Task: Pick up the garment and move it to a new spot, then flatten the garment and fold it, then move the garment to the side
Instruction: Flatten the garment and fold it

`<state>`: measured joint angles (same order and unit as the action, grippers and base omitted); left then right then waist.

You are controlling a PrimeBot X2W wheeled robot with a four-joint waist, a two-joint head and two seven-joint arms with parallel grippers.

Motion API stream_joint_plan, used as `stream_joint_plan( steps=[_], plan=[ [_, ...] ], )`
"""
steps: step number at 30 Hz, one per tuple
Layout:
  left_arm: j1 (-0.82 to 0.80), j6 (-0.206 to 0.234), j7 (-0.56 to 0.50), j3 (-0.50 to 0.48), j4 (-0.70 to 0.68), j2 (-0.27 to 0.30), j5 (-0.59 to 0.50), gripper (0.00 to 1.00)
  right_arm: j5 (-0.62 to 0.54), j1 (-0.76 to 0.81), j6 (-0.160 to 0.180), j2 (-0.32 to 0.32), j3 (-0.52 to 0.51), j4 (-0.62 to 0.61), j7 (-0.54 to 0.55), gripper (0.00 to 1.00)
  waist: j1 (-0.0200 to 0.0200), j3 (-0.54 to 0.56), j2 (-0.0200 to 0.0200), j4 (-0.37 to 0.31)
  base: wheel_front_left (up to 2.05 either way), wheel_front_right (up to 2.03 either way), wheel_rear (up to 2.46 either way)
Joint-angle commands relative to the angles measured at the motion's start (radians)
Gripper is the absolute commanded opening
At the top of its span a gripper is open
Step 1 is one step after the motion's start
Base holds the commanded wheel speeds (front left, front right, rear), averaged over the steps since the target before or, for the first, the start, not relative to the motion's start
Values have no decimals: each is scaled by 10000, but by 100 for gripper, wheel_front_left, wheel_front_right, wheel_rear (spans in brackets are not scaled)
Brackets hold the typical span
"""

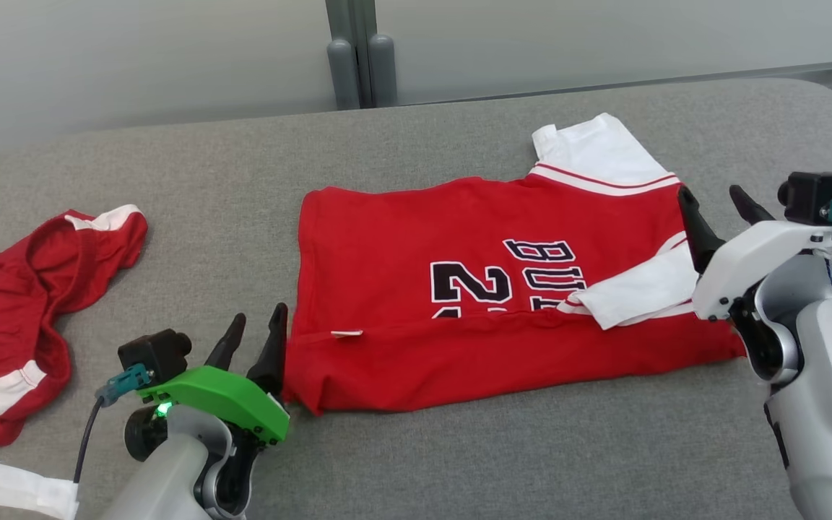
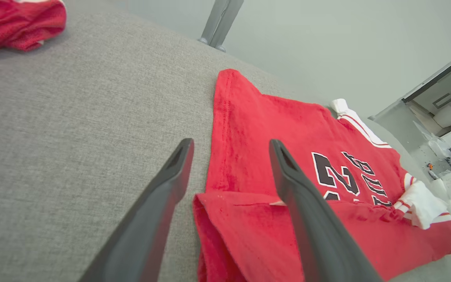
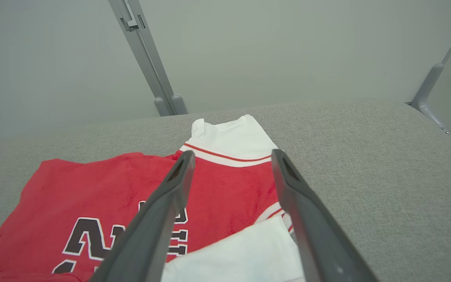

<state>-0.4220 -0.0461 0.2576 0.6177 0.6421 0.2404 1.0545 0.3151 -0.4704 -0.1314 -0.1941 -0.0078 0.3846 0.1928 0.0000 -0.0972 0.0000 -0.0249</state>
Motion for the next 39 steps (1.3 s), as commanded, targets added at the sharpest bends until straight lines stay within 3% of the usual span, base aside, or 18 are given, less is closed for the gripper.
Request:
stream_joint_plan(
  steps=[1,6,10,19,30,38,39],
  plan=[
    [285,89,70,-81,-181,93,-259,100,-34,370,15,-87,-55,-6,100,100,0,189,0,-32,0,0,0],
    [1322,367,73,-818,-1420,174,-1471,100,-259,1259,13,-223,-412,-259,833,100,0,408,0,-71,0,0,0],
    [2107,798,77,-832,-2068,66,-2475,100,-645,1947,15,-147,-850,-454,1311,100,0,468,0,-120,0,0,0],
    [1848,1699,-74,-336,-1553,-333,-3183,100,-1950,1993,15,461,-1763,224,1924,100,0,211,0,-62,0,0,0],
    [892,2153,-993,309,22,-500,-3751,100,-3053,1332,16,682,-2096,1623,1992,100,0,-293,0,55,0,0,0],
    [825,1957,-1425,423,753,-652,-3511,100,-3214,1067,16,807,-2240,2468,2064,100,0,-493,0,142,0,0,0],
    [811,1881,-1459,426,806,-663,-3452,89,-3137,1054,16,835,-2216,2574,2125,82,0,-503,0,140,0,0,0]
  ],
)
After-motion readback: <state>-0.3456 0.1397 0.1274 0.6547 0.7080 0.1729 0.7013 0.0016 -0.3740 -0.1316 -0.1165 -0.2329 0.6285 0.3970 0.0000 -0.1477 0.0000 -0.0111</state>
